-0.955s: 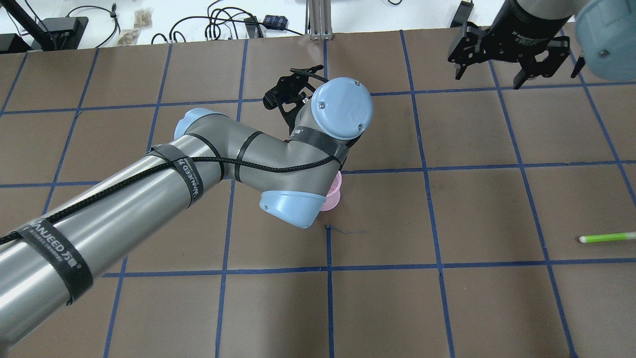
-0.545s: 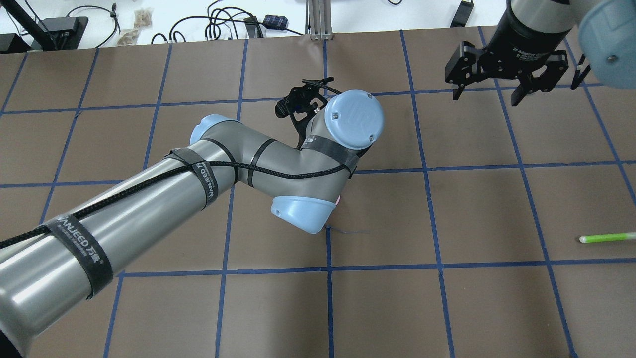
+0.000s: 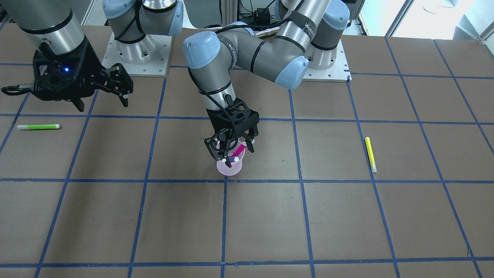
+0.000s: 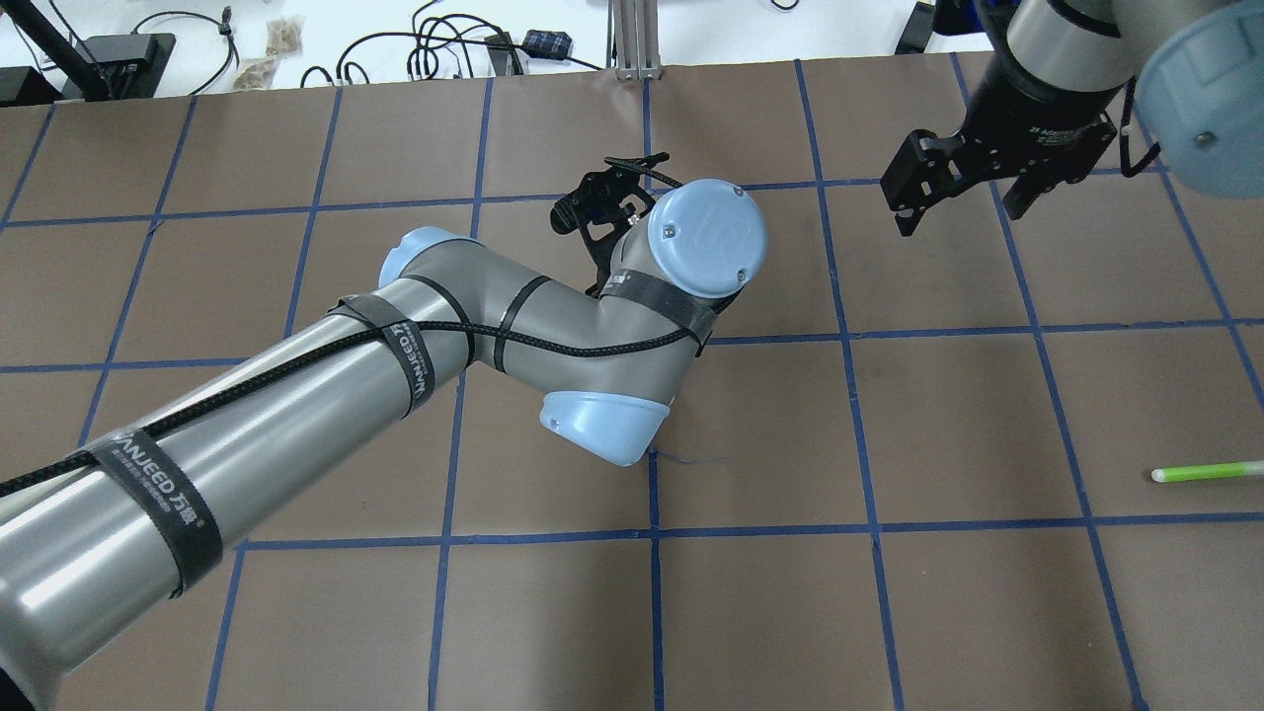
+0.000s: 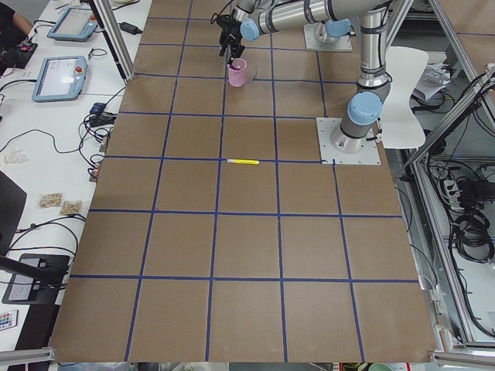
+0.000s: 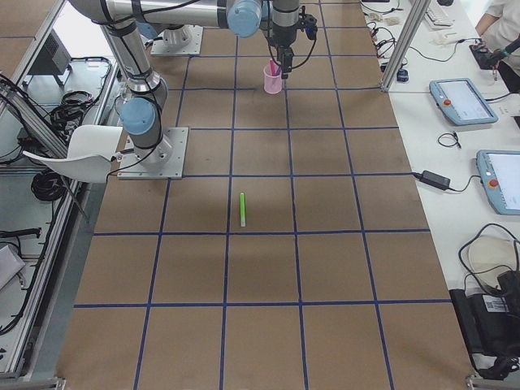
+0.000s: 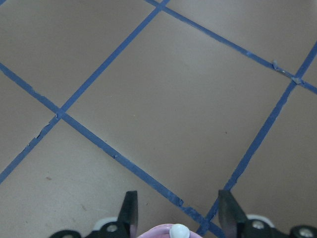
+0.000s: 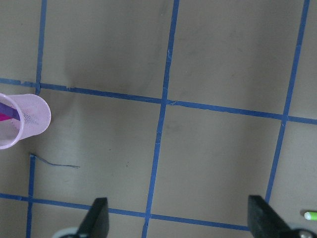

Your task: Insert purple and pink pens into pink cup

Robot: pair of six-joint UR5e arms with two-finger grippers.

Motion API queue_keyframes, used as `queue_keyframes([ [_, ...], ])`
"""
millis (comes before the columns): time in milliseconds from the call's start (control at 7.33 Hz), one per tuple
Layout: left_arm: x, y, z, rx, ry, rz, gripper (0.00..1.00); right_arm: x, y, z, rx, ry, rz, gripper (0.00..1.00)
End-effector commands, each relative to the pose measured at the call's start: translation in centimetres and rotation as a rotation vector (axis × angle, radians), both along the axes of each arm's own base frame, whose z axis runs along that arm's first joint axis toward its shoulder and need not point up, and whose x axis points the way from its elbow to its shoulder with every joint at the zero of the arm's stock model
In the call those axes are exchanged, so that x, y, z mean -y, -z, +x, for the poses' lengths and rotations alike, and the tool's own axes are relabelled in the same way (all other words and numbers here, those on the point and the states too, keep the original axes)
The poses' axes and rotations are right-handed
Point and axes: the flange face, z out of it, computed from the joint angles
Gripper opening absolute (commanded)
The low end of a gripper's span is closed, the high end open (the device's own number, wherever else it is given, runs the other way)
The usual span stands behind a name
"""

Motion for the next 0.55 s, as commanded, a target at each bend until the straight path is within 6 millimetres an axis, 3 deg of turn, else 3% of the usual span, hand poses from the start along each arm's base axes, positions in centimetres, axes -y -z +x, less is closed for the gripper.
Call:
queue_keyframes([
  [0, 0.4, -3.0, 0.7, 0.058, 0.195, 0.030, 1.00, -0.5, 1.9, 0.1, 0.004, -0.028, 0.046, 1.00],
  [136, 1.8, -5.1, 2.5, 0.120, 0.306, 0.064, 1.00, -0.7, 2.5, 0.1, 0.006, -0.025, 0.047, 1.00],
  [409, 6.9, -8.4, 11.9, -0.011, 0.403, 0.260, 1.00, -0.9, 2.0, 0.1, 0.006, 0.120, 0.043, 1.00],
])
